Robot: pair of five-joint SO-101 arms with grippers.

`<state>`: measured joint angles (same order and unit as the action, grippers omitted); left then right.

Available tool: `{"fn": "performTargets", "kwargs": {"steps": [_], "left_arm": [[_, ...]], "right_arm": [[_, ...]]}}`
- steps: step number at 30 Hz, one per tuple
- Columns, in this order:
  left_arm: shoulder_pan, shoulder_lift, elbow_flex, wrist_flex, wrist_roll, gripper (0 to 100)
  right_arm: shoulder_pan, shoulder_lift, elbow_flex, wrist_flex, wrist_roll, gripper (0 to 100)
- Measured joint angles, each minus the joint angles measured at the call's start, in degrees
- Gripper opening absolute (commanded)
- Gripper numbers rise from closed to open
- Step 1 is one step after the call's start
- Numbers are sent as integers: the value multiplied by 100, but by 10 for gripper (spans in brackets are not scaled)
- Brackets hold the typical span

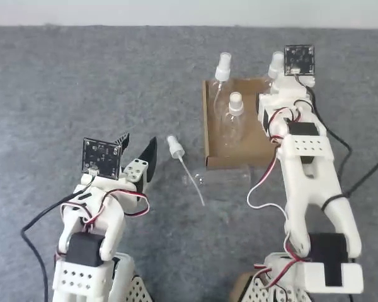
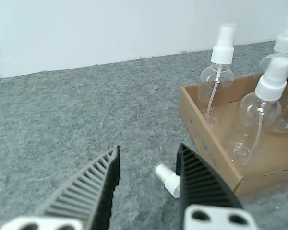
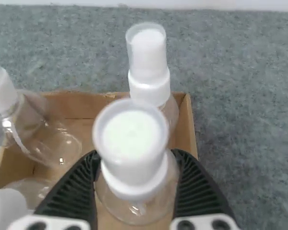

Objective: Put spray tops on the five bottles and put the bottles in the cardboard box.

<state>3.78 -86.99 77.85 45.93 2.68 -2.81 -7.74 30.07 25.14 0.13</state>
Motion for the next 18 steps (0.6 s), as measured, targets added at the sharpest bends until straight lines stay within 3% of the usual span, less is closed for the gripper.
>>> {"fn": "performTargets", "kwargs": {"steps": [18], "left_arm": [[0,0,0,0,0,175]], "right_arm": [[0,607,308,-853,0,7]]}}
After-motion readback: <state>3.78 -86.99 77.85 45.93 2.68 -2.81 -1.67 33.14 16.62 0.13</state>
